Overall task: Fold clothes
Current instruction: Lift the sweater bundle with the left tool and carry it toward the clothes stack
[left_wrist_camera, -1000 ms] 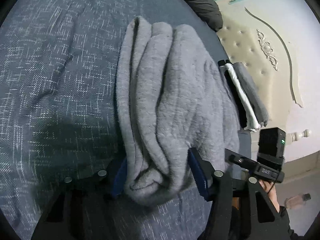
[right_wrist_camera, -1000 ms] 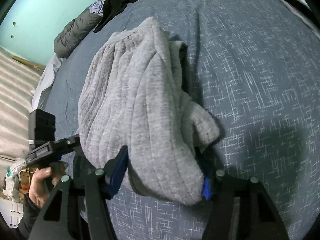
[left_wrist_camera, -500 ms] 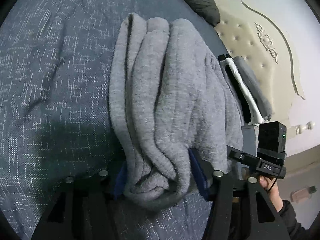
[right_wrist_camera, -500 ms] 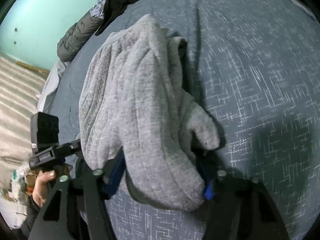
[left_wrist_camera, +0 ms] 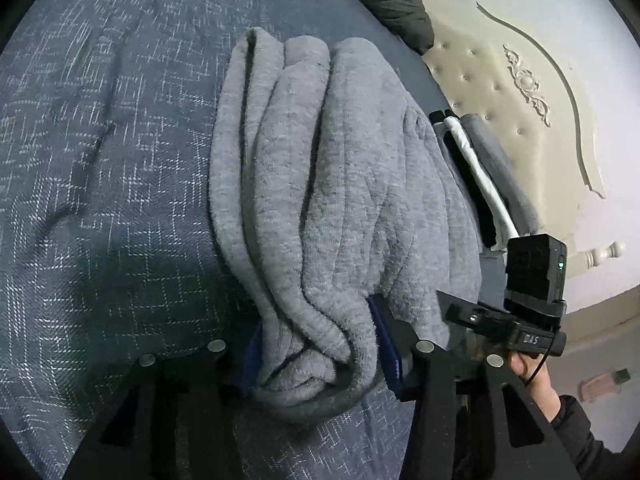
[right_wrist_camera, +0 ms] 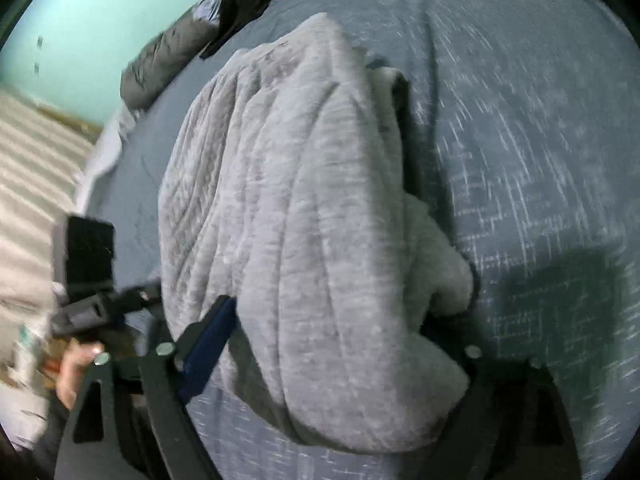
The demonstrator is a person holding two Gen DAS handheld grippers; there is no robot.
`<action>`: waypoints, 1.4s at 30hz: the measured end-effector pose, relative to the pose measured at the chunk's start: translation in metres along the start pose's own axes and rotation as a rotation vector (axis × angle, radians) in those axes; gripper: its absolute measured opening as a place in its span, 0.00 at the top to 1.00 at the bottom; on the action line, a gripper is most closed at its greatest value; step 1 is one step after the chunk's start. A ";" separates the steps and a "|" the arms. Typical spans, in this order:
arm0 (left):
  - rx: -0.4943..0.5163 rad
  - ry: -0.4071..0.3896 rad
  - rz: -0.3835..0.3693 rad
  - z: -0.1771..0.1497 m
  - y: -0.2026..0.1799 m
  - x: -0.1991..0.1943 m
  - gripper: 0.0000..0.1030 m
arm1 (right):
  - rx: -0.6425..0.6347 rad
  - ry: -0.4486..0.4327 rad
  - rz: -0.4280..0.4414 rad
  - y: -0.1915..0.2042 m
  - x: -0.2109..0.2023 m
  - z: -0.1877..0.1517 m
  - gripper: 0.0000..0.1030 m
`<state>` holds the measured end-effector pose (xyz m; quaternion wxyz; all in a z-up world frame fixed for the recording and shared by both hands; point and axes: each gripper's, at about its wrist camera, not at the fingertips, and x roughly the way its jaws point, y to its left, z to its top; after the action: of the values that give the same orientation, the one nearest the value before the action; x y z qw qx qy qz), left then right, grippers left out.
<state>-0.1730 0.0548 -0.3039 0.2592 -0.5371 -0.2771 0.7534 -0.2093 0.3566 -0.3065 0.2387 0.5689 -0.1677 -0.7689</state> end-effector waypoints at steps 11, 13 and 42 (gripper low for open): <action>0.109 -0.068 0.047 0.006 -0.036 -0.015 0.67 | -0.066 -0.052 0.004 0.006 -0.028 0.004 0.62; 0.119 -0.094 0.038 0.002 -0.037 -0.028 0.68 | -0.080 -0.060 0.007 0.009 -0.035 0.006 0.64; 0.334 -0.205 0.060 0.046 -0.206 -0.054 0.71 | -0.242 -0.233 0.012 0.036 -0.158 0.039 0.69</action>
<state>-0.1826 0.1585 -0.1121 0.2924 -0.4150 -0.1574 0.8471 -0.2023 0.4145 -0.1503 0.2888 0.4420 -0.1038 -0.8429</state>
